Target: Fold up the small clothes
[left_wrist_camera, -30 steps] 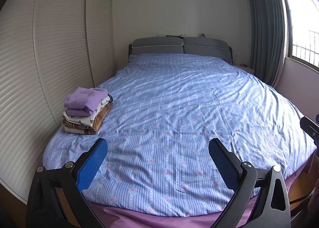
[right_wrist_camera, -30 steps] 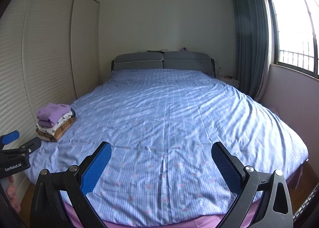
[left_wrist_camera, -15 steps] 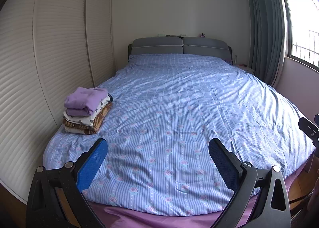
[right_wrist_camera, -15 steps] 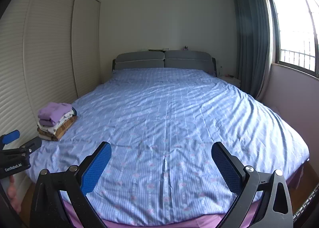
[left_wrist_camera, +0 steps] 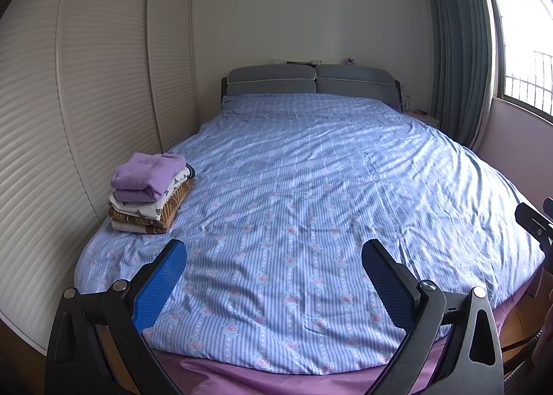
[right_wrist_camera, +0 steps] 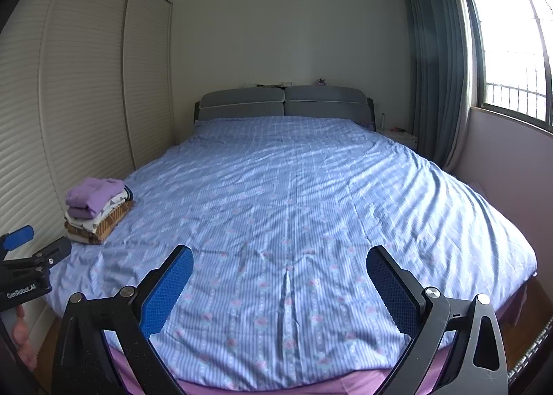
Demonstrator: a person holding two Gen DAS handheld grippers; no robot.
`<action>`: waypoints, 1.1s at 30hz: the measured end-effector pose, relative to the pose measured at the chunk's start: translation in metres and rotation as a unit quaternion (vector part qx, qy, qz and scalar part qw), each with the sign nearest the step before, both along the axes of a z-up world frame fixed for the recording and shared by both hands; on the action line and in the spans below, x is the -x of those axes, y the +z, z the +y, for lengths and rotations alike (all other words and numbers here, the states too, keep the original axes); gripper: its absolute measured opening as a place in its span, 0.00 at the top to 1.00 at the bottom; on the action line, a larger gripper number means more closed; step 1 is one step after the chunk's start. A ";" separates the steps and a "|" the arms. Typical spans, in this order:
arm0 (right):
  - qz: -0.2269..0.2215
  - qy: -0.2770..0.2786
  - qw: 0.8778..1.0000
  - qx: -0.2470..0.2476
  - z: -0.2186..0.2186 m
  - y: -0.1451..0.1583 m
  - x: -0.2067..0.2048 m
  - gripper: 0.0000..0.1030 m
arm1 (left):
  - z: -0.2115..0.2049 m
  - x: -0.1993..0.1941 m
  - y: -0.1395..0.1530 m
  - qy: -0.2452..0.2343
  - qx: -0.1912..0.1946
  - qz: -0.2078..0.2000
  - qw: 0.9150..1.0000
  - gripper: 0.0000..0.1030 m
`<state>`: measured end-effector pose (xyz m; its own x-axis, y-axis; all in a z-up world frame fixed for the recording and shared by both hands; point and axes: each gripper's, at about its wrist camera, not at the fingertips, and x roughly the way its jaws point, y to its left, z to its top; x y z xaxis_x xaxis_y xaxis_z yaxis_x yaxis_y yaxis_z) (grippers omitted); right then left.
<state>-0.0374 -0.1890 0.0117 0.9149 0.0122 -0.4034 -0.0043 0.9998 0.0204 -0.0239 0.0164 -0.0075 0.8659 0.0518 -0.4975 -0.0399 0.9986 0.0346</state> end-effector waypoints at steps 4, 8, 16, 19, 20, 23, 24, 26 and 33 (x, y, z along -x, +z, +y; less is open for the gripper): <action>0.001 0.000 1.000 -0.001 0.000 0.000 0.000 0.01 | 0.000 0.000 0.000 0.000 0.000 0.001 1.000 0.00; 0.002 -0.001 1.000 -0.002 0.001 -0.002 0.000 0.01 | 0.000 0.000 0.000 -0.001 0.000 0.001 1.000 0.00; 0.002 0.000 1.000 -0.002 0.001 -0.002 0.000 0.01 | 0.001 -0.001 0.000 -0.004 -0.002 0.003 1.000 0.00; 0.002 0.000 1.000 -0.002 0.001 -0.002 -0.001 0.01 | 0.000 -0.001 0.000 -0.004 -0.005 0.001 1.000 0.00; 0.002 0.000 1.000 -0.002 0.001 -0.002 -0.001 0.01 | 0.000 -0.001 0.000 -0.004 -0.006 0.000 1.000 0.00; 0.002 0.000 1.000 -0.003 0.000 -0.002 -0.001 0.01 | -0.001 -0.002 0.000 -0.006 -0.008 -0.002 1.000 0.00; 0.003 0.000 1.000 -0.002 0.000 -0.002 -0.001 0.01 | -0.001 -0.002 0.000 -0.007 -0.006 0.000 1.000 0.00; 0.003 0.000 1.000 -0.003 0.000 -0.002 -0.001 0.01 | -0.001 -0.002 -0.001 -0.008 -0.002 0.002 1.000 0.00; 0.005 0.001 1.000 -0.006 0.001 -0.002 -0.003 0.01 | 0.002 -0.001 0.001 -0.014 0.002 -0.004 1.000 0.00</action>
<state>-0.0347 -0.1884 0.0094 0.9106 0.0179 -0.4129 -0.0053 0.9995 0.0315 -0.0224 0.0181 -0.0062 0.8707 0.0256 -0.4911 -0.0123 0.9995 0.0304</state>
